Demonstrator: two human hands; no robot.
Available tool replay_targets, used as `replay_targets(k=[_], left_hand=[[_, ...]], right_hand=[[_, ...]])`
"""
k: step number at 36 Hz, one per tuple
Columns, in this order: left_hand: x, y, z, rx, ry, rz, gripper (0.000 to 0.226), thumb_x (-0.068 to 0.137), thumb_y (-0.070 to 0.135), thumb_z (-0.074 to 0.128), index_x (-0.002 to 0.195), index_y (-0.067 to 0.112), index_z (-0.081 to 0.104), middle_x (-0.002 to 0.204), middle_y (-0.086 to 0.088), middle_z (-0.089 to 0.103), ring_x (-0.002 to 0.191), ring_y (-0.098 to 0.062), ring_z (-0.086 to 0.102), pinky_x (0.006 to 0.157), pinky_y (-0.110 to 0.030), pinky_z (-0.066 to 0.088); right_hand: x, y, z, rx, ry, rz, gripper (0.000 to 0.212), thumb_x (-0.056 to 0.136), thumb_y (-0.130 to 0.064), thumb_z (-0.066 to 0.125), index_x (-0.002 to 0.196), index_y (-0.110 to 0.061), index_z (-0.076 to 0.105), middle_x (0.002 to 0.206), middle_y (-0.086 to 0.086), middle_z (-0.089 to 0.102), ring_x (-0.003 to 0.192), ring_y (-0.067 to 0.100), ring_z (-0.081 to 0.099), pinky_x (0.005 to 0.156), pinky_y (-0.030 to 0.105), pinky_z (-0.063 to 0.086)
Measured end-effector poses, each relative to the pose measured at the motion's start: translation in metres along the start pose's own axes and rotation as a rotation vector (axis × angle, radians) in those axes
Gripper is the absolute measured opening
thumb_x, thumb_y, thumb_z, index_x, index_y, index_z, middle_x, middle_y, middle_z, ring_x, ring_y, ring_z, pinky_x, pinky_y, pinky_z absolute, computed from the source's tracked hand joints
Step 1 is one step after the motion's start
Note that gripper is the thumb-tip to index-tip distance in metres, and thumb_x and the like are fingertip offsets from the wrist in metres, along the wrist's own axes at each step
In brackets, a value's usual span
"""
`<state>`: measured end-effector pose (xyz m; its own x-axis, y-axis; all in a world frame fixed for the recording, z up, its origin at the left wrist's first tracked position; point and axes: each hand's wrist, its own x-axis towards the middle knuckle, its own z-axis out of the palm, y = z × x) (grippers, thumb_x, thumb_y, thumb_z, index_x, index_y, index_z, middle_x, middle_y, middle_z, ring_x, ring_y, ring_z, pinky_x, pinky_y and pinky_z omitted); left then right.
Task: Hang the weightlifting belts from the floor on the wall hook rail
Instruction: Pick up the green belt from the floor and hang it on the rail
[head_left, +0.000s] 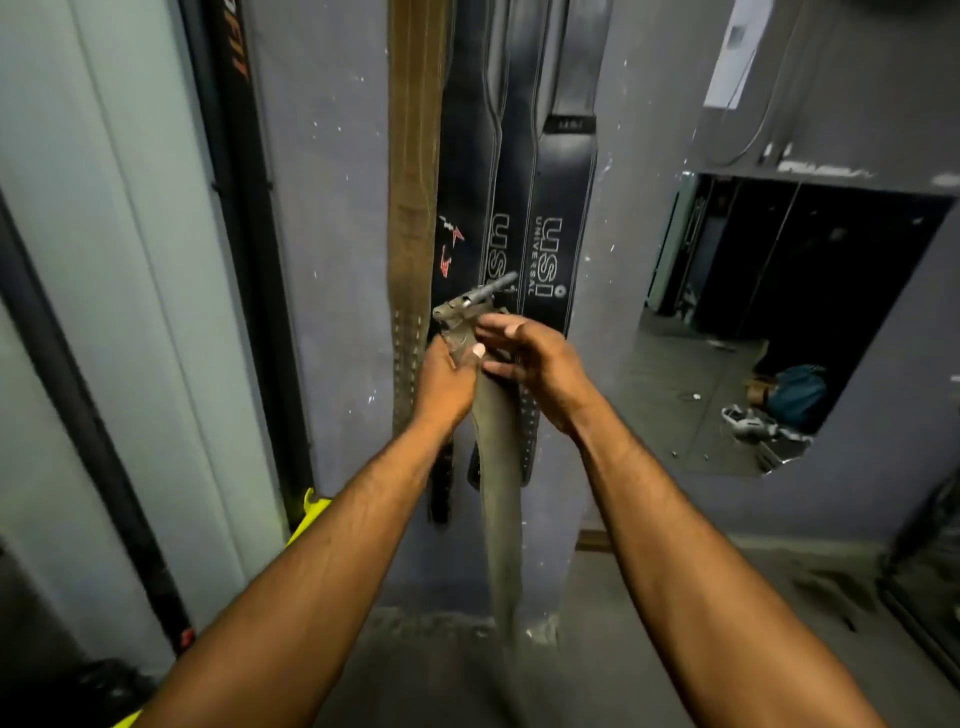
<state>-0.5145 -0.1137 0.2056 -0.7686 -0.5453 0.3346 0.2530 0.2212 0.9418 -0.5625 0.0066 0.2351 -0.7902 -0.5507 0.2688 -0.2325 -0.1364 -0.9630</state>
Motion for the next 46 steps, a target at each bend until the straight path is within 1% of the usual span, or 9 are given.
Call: replay_targets(k=[3, 5, 9, 16, 25, 30, 35, 39, 46], left_hand=[[0.024, 0.02, 0.003, -0.101, -0.023, 0.01, 0.027, 0.097, 0.016, 0.06, 0.122, 0.019, 0.053, 0.115, 0.002, 0.062, 0.109, -0.016, 0.06, 0.095, -0.034, 0.051], [0.038, 0.028, 0.005, -0.101, -0.053, 0.054, 0.029, 0.096, 0.015, 0.061, 0.123, 0.018, 0.054, 0.118, 0.0, 0.065, 0.112, -0.017, 0.061, 0.099, -0.036, 0.051], [0.064, 0.043, 0.005, -0.131, -0.054, 0.139, 0.032, 0.094, 0.015, 0.065, 0.124, 0.011, 0.057, 0.119, -0.005, 0.068, 0.111, -0.019, 0.064, 0.1, -0.04, 0.052], [0.099, 0.069, 0.01, -0.277, -0.092, 0.173, 0.048, 0.092, 0.024, 0.068, 0.137, 0.022, 0.05, 0.13, -0.003, 0.063, 0.118, -0.018, 0.062, 0.102, -0.045, 0.051], [0.115, 0.091, 0.003, -0.22, 0.07, 0.232, 0.027, 0.094, 0.021, 0.064, 0.12, 0.013, 0.065, 0.112, -0.002, 0.073, 0.106, -0.018, 0.069, 0.097, -0.045, 0.055], [0.117, 0.101, -0.004, -0.17, 0.095, 0.307, 0.016, 0.093, 0.016, 0.064, 0.108, 0.012, 0.069, 0.103, -0.005, 0.075, 0.099, -0.019, 0.071, 0.093, -0.041, 0.057], [0.115, 0.11, -0.009, -0.155, 0.135, 0.321, 0.017, 0.093, 0.021, 0.064, 0.107, 0.012, 0.069, 0.103, -0.004, 0.074, 0.099, -0.019, 0.07, 0.093, -0.044, 0.057], [0.124, 0.119, -0.016, -0.213, 0.171, 0.271, 0.025, 0.088, 0.033, 0.065, 0.108, 0.019, 0.068, 0.103, 0.0, 0.075, 0.1, -0.018, 0.071, 0.093, -0.048, 0.057], [0.118, 0.13, -0.015, -0.262, 0.201, 0.285, 0.022, 0.09, 0.03, 0.065, 0.108, 0.017, 0.068, 0.103, 0.0, 0.075, 0.1, -0.018, 0.07, 0.094, -0.049, 0.056]], right_hand=[[0.024, -0.003, 0.001, -0.253, 0.316, -0.133, 0.014, 0.092, -0.016, 0.068, 0.105, -0.02, 0.071, 0.117, 0.002, 0.069, 0.107, 0.013, 0.066, 0.097, 0.038, 0.056], [0.032, -0.003, 0.001, -0.24, 0.432, -0.114, 0.029, 0.085, -0.025, 0.078, 0.109, -0.025, 0.061, 0.118, 0.003, 0.065, 0.105, 0.016, 0.065, 0.097, 0.042, 0.056], [0.05, -0.019, -0.005, -0.21, 0.386, -0.02, 0.043, 0.088, -0.028, 0.074, 0.123, -0.029, 0.05, 0.117, -0.003, 0.064, 0.107, 0.015, 0.063, 0.096, 0.041, 0.055], [0.084, -0.075, -0.019, -0.045, 0.348, 0.007, 0.024, 0.087, -0.017, 0.077, 0.11, -0.012, 0.069, 0.098, 0.001, 0.074, 0.087, 0.016, 0.069, 0.062, 0.024, 0.052], [0.094, -0.087, -0.004, -0.054, 0.337, -0.159, 0.042, 0.088, -0.014, 0.076, 0.122, -0.011, 0.051, 0.096, -0.004, 0.068, 0.082, 0.005, 0.065, 0.074, 0.025, 0.056], [0.09, -0.067, 0.008, -0.232, 0.404, -0.256, 0.029, 0.089, -0.018, 0.075, 0.094, 0.007, 0.061, 0.087, 0.019, 0.071, 0.076, 0.017, 0.061, 0.075, 0.038, 0.056], [0.081, -0.073, 0.011, -0.181, 0.296, -0.27, 0.024, 0.094, -0.014, 0.069, 0.105, 0.007, 0.062, 0.086, 0.003, 0.07, 0.073, 0.008, 0.065, 0.069, 0.025, 0.057], [0.076, -0.056, 0.017, -0.374, 0.264, -0.256, 0.019, 0.094, -0.029, 0.068, 0.1, -0.011, 0.068, 0.096, 0.007, 0.075, 0.087, 0.021, 0.071, 0.085, 0.046, 0.06], [0.072, -0.047, 0.022, -0.446, 0.328, -0.313, 0.017, 0.096, -0.042, 0.062, 0.1, -0.026, 0.064, 0.093, -0.012, 0.07, 0.089, 0.009, 0.067, 0.087, 0.045, 0.057]])
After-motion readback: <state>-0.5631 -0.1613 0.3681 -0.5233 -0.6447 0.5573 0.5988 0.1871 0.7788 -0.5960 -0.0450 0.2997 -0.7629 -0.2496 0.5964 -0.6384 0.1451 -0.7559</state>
